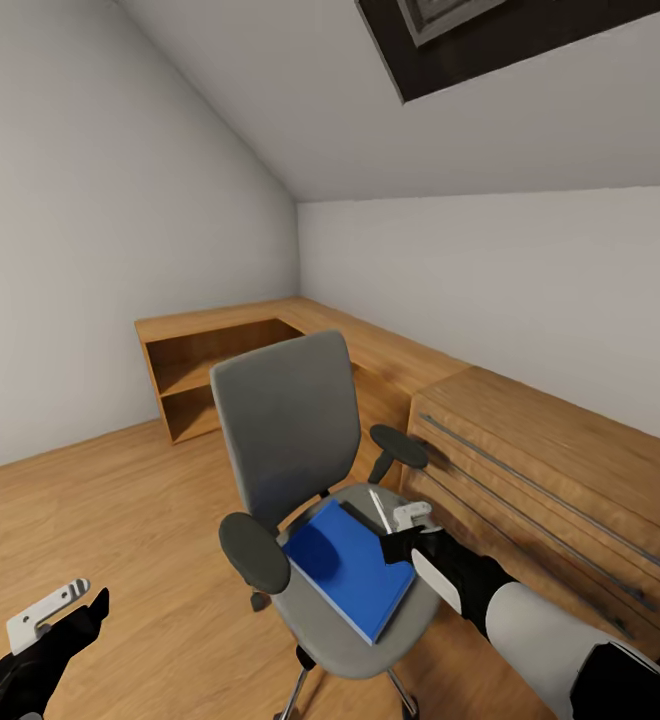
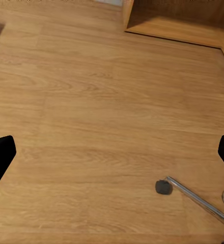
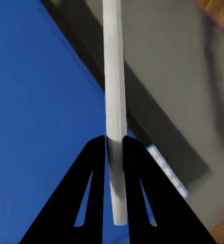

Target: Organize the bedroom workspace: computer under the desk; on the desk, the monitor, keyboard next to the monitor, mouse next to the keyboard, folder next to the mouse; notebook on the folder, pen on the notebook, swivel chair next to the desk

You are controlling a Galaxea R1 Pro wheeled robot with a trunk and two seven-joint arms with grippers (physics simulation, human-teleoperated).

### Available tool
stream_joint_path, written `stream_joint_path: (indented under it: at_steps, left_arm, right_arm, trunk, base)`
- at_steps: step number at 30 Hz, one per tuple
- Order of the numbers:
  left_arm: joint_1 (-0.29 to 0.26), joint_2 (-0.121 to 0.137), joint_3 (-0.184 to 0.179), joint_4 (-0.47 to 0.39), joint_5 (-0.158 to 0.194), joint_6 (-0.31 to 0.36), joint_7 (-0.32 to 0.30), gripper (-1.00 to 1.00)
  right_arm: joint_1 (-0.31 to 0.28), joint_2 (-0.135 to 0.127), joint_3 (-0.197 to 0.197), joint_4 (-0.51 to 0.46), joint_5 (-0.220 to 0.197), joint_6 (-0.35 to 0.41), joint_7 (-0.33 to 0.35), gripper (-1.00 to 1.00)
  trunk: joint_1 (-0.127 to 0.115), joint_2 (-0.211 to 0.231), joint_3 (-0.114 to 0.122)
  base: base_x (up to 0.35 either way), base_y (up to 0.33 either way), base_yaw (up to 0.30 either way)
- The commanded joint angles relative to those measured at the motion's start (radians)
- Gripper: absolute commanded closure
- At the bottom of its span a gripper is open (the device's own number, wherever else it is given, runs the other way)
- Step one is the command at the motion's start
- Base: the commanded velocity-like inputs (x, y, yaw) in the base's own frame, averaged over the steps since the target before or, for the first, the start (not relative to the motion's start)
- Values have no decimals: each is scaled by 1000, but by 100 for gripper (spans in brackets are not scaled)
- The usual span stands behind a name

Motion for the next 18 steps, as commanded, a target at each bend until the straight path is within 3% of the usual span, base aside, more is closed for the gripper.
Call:
stream_joint_path:
  at_steps: [1,5,8,9,10,12,13,15,18]
  left_arm:
    - [0,0,0,-2,8,3,6,-100]
    - [0,0,-1,-1,6,3,7,-100]
    - [0,0,-2,-1,5,3,7,-100]
    - [0,0,-2,-1,4,3,7,-100]
    - [0,0,-2,0,3,3,7,-100]
    - [0,0,-4,0,3,3,7,-100]
    - [0,0,-4,0,3,3,7,-100]
    - [0,-8,-6,1,2,3,6,-100]
    - [0,-21,-7,2,1,3,5,-100]
  right_arm:
    - [-1,-5,7,-15,-17,3,-8,100]
    - [0,-31,8,-76,-21,13,-34,100]
    - [9,-70,8,-198,-56,40,-103,100]
    - [41,-117,10,-341,-122,60,-205,100]
    - [56,-131,10,-389,-144,63,-245,100]
    - [105,-168,11,-549,-204,70,-392,100]
    - [117,-174,11,-589,-215,72,-433,100]
    - [163,-193,10,-731,-247,76,-595,100]
    - [203,-202,11,-844,-268,78,-719,100]
  trunk:
    - [-4,7,2]
    - [-19,35,15]
    - [-31,56,24]
    - [-35,63,27]
    - [-38,70,31]
    - [-46,84,37]
    - [-50,91,40]
    - [-58,105,46]
    - [-69,126,56]
  base:
    - [0,0,0]
    - [0,0,0]
    - [0,0,0]
    - [0,0,0]
    - [0,0,0]
    - [0,0,0]
    - [0,0,0]
    - [0,0,0]
    - [0,0,0]
